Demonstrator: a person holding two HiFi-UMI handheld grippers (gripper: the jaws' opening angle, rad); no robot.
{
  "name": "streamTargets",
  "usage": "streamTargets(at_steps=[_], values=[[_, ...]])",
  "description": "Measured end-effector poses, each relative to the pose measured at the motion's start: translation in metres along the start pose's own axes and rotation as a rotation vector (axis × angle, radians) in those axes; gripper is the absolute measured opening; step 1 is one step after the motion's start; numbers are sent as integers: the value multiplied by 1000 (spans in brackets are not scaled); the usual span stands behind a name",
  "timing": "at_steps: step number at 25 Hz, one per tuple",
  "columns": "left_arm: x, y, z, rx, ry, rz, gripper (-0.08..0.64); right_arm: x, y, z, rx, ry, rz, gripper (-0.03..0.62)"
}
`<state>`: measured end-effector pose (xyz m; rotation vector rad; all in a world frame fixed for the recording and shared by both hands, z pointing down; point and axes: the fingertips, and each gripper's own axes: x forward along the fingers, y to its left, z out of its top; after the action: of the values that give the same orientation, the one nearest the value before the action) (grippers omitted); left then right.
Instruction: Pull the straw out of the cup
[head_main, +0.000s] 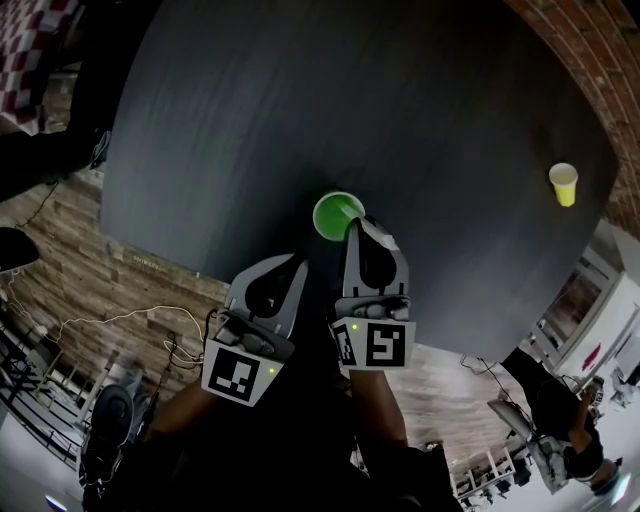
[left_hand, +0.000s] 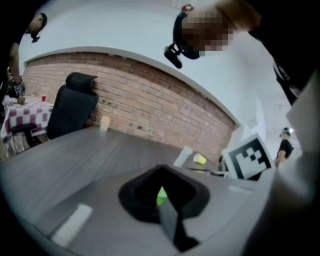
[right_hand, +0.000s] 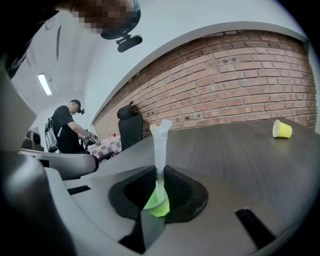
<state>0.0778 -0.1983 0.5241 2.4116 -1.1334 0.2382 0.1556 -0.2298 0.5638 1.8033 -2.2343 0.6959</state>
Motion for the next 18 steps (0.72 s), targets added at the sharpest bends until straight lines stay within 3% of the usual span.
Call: streamTargets(at_steps=[18], values=[[-27, -12, 21, 27, -57, 1, 5, -28, 12, 21, -3, -55, -18, 46]])
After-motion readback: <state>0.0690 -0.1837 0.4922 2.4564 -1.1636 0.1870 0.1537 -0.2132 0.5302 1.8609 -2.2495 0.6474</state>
